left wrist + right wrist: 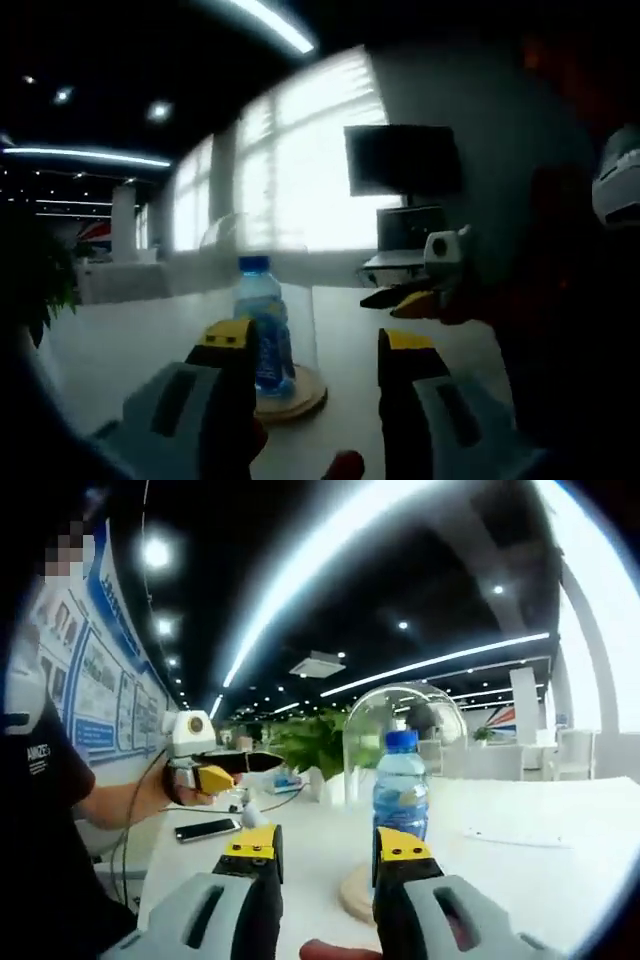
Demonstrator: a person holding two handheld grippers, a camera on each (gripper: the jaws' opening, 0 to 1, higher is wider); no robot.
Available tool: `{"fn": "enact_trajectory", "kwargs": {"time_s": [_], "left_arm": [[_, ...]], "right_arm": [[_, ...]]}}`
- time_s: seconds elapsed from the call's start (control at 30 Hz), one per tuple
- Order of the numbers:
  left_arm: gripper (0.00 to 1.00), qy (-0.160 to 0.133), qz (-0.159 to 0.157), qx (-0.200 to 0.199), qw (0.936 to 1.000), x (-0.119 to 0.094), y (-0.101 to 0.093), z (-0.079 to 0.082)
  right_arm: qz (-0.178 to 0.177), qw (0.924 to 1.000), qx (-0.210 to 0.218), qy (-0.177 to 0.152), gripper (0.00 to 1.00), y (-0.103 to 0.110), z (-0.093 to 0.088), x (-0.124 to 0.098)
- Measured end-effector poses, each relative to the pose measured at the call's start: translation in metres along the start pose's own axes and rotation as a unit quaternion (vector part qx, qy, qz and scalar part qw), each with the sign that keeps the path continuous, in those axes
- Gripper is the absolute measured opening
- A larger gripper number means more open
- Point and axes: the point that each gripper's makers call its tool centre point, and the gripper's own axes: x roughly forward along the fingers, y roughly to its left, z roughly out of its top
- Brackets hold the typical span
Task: Open the cover put in the Mizone put the cover back on
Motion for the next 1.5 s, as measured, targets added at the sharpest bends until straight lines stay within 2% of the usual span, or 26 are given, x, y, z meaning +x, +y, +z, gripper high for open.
{"fn": "enact_trajectory", "kwargs": {"time_s": [0.13, 0.33, 0.37, 0.43, 0.5, 0.6, 0.7, 0.83, 0.93, 1.0, 1.1, 1.27, 1.4, 1.5], "left_arm": [[0.35, 0.008, 0.020, 0.008, 0.9997, -0.014, -0.008, -0.016], [0.28, -0.006, 0.075, -0.023, 0.9969, -0.031, 0.008, -0.020], [0.26, -0.006, 0.083, -0.028, 0.9961, -0.034, 0.011, -0.021], [0.24, -0.003, 0.084, -0.051, 0.9952, -0.037, 0.011, -0.028], [0.24, -0.001, 0.082, -0.054, 0.9952, -0.038, 0.008, -0.037], [0.24, 0.009, 0.083, -0.040, 0.9957, -0.038, 0.004, -0.048], [0.24, 0.024, 0.071, -0.020, 0.9970, -0.039, -0.006, -0.061], [0.24, 0.023, 0.063, -0.013, 0.9977, -0.042, -0.016, -0.067], [0.24, 0.019, 0.069, -0.016, 0.9973, -0.047, -0.014, -0.072], [0.24, 0.017, 0.077, -0.022, 0.9967, -0.050, -0.011, -0.074], [0.24, 0.012, 0.089, -0.029, 0.9956, -0.054, -0.005, -0.077], [0.24, 0.013, 0.105, -0.036, 0.9937, -0.057, 0.001, -0.087], [0.24, 0.029, 0.102, -0.028, 0.9940, -0.053, -0.004, -0.094], [0.24, 0.032, 0.094, -0.020, 0.9949, -0.051, -0.006, -0.097]], "right_arm": [[-0.011, 0.9999, -0.004, 0.010, 0.27, 0.009, -0.010, -0.003], [-0.023, 0.9997, -0.003, -0.001, 0.26, 0.023, -0.016, -0.008], [-0.026, 0.9997, -0.003, -0.002, 0.26, 0.018, -0.019, -0.007], [-0.031, 0.9995, -0.003, -0.001, 0.26, 0.018, -0.024, -0.009], [-0.042, 0.9991, 0.005, -0.003, 0.26, 0.017, -0.032, -0.012], [-0.049, 0.9987, 0.013, -0.006, 0.26, 0.018, -0.040, -0.016], [-0.052, 0.9984, 0.017, -0.013, 0.26, 0.018, -0.043, -0.019], [-0.062, 0.9973, 0.021, -0.033, 0.25, 0.013, -0.045, -0.030], [-0.073, 0.9953, 0.028, -0.058, 0.24, 0.009, -0.041, -0.035], [-0.081, 0.9951, 0.031, -0.047, 0.23, 0.005, -0.045, -0.036], [-0.112, 0.9934, -0.017, -0.019, 0.23, -0.004, -0.052, -0.037], [-0.126, 0.9905, -0.052, 0.018, 0.23, -0.003, -0.069, -0.029], [-0.119, 0.9915, -0.050, 0.015, 0.23, 0.004, -0.075, -0.024], [-0.127, 0.9887, -0.074, 0.027, 0.23, 0.001, -0.078, -0.023]]}}
